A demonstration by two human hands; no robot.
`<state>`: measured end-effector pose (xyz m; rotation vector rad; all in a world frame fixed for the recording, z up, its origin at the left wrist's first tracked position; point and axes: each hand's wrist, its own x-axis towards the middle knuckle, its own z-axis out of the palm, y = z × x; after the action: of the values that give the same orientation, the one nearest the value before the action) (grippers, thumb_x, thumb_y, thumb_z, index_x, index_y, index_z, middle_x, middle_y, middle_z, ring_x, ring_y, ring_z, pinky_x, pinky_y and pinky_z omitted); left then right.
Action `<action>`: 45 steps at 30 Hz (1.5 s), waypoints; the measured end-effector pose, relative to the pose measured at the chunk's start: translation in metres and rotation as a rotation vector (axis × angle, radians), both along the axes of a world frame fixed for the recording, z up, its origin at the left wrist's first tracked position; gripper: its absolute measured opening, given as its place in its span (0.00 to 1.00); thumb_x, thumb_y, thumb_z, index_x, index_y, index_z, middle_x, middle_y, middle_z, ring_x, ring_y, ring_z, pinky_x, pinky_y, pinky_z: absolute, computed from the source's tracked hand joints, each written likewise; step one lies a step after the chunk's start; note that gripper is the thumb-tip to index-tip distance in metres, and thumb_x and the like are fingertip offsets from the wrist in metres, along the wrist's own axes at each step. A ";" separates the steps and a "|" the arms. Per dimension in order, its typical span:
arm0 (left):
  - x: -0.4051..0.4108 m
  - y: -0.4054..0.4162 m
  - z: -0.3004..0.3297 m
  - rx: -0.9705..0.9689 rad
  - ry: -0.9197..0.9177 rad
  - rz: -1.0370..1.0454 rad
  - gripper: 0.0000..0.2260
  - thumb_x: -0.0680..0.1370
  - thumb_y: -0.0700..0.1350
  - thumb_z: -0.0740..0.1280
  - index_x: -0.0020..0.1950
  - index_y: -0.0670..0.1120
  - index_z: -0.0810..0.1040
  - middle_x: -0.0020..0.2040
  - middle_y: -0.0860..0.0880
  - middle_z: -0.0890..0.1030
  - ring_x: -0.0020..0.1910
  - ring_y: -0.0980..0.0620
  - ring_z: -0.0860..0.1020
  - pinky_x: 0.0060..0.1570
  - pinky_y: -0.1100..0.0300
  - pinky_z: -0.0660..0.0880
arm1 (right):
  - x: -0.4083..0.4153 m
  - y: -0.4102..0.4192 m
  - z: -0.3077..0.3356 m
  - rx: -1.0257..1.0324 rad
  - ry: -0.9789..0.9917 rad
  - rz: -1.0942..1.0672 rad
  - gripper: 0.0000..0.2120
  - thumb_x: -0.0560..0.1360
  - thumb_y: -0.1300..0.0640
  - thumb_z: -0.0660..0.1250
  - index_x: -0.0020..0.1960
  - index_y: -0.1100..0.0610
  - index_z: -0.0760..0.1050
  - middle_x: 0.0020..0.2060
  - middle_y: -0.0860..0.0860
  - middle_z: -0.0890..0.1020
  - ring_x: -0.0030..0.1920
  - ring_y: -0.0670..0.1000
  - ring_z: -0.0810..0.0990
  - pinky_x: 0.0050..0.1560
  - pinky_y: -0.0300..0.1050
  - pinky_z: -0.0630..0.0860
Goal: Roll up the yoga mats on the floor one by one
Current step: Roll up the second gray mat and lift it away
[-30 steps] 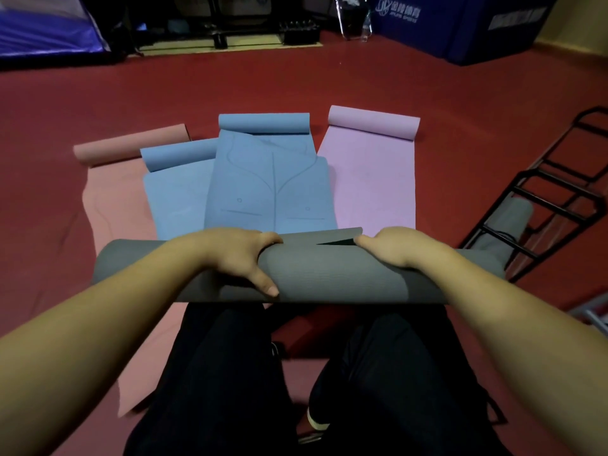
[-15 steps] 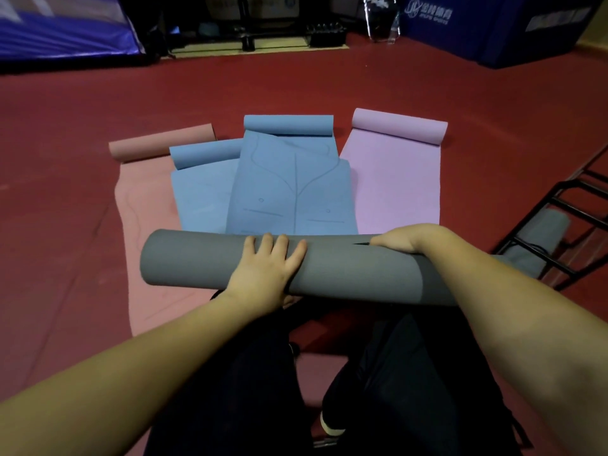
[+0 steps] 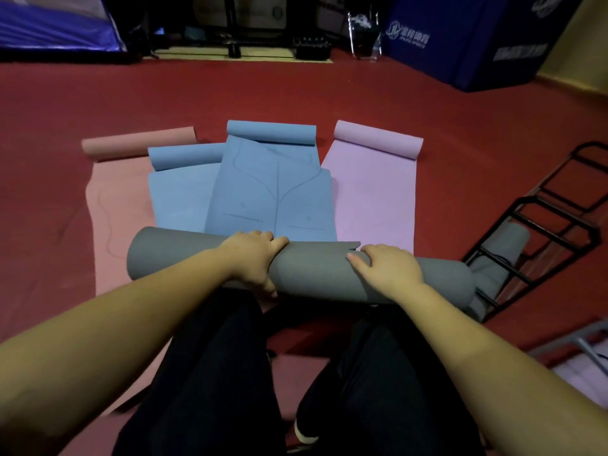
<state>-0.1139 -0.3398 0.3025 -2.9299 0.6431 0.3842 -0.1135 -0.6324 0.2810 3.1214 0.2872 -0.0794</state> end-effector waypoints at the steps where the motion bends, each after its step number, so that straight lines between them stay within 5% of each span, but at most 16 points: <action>1: -0.001 0.000 0.000 -0.017 -0.016 0.004 0.47 0.59 0.72 0.72 0.72 0.54 0.61 0.62 0.48 0.73 0.61 0.45 0.74 0.58 0.47 0.74 | 0.003 0.000 0.000 0.007 0.016 -0.005 0.31 0.77 0.30 0.46 0.62 0.48 0.77 0.58 0.51 0.81 0.59 0.56 0.78 0.57 0.50 0.70; 9: -0.037 0.009 -0.035 0.117 -0.361 -0.039 0.54 0.58 0.68 0.77 0.76 0.48 0.57 0.72 0.37 0.67 0.65 0.33 0.70 0.62 0.33 0.67 | 0.013 0.006 0.003 0.022 0.036 0.011 0.31 0.78 0.32 0.47 0.56 0.52 0.79 0.54 0.53 0.82 0.56 0.56 0.78 0.53 0.50 0.70; 13: -0.037 0.002 -0.027 0.138 -0.356 -0.011 0.48 0.66 0.66 0.72 0.76 0.49 0.53 0.69 0.39 0.69 0.61 0.37 0.71 0.60 0.39 0.67 | 0.015 0.008 0.011 0.046 0.084 0.004 0.31 0.78 0.32 0.46 0.57 0.50 0.80 0.55 0.53 0.82 0.56 0.56 0.78 0.50 0.48 0.70; 22: -0.028 0.001 0.047 0.024 -0.037 -0.086 0.44 0.60 0.73 0.70 0.69 0.57 0.61 0.60 0.51 0.76 0.57 0.45 0.78 0.45 0.53 0.72 | 0.025 -0.004 0.060 0.140 0.503 -0.074 0.37 0.78 0.30 0.48 0.68 0.57 0.75 0.70 0.57 0.74 0.67 0.56 0.73 0.66 0.49 0.66; 27: -0.026 -0.001 0.047 -0.067 0.198 -0.007 0.47 0.60 0.72 0.73 0.74 0.58 0.58 0.66 0.53 0.72 0.63 0.49 0.74 0.59 0.51 0.73 | 0.022 -0.003 0.056 0.178 0.613 -0.098 0.33 0.79 0.32 0.52 0.71 0.53 0.72 0.72 0.55 0.71 0.69 0.54 0.71 0.68 0.49 0.62; 33: -0.049 0.006 0.023 -0.202 -0.227 -0.209 0.42 0.67 0.67 0.71 0.74 0.48 0.66 0.66 0.47 0.70 0.62 0.46 0.70 0.63 0.51 0.69 | 0.036 -0.002 0.054 0.205 0.714 -0.117 0.22 0.77 0.32 0.56 0.58 0.46 0.76 0.66 0.51 0.76 0.55 0.51 0.74 0.59 0.47 0.64; 36: -0.069 -0.002 -0.008 -0.061 -0.474 -0.180 0.52 0.59 0.71 0.73 0.74 0.42 0.63 0.67 0.41 0.73 0.62 0.39 0.73 0.63 0.40 0.70 | 0.045 0.002 0.053 0.234 0.776 -0.130 0.24 0.74 0.31 0.59 0.57 0.47 0.80 0.58 0.48 0.81 0.51 0.47 0.79 0.51 0.45 0.69; 39: -0.068 -0.013 -0.022 0.023 -0.484 -0.057 0.56 0.56 0.68 0.77 0.73 0.42 0.58 0.67 0.37 0.71 0.63 0.34 0.71 0.62 0.36 0.68 | 0.049 0.006 0.052 0.259 0.806 -0.125 0.18 0.77 0.35 0.59 0.53 0.45 0.79 0.48 0.46 0.81 0.47 0.45 0.79 0.46 0.44 0.69; 42: -0.060 -0.013 -0.021 0.045 -0.485 -0.046 0.49 0.61 0.67 0.74 0.72 0.45 0.58 0.63 0.39 0.72 0.58 0.38 0.71 0.59 0.40 0.67 | 0.050 0.007 0.047 0.253 0.739 -0.124 0.17 0.77 0.34 0.59 0.52 0.45 0.77 0.56 0.50 0.79 0.51 0.49 0.77 0.57 0.45 0.66; 45: -0.052 -0.012 -0.018 0.025 -0.454 -0.067 0.44 0.64 0.69 0.69 0.72 0.47 0.60 0.61 0.44 0.73 0.55 0.42 0.72 0.56 0.43 0.67 | 0.050 0.001 0.044 0.239 0.637 -0.146 0.30 0.75 0.30 0.59 0.64 0.52 0.77 0.66 0.52 0.77 0.55 0.51 0.73 0.60 0.46 0.66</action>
<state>-0.1658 -0.3521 0.2850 -2.8104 0.6545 -0.2722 -0.0632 -0.6317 0.3247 3.2415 0.0656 -1.1235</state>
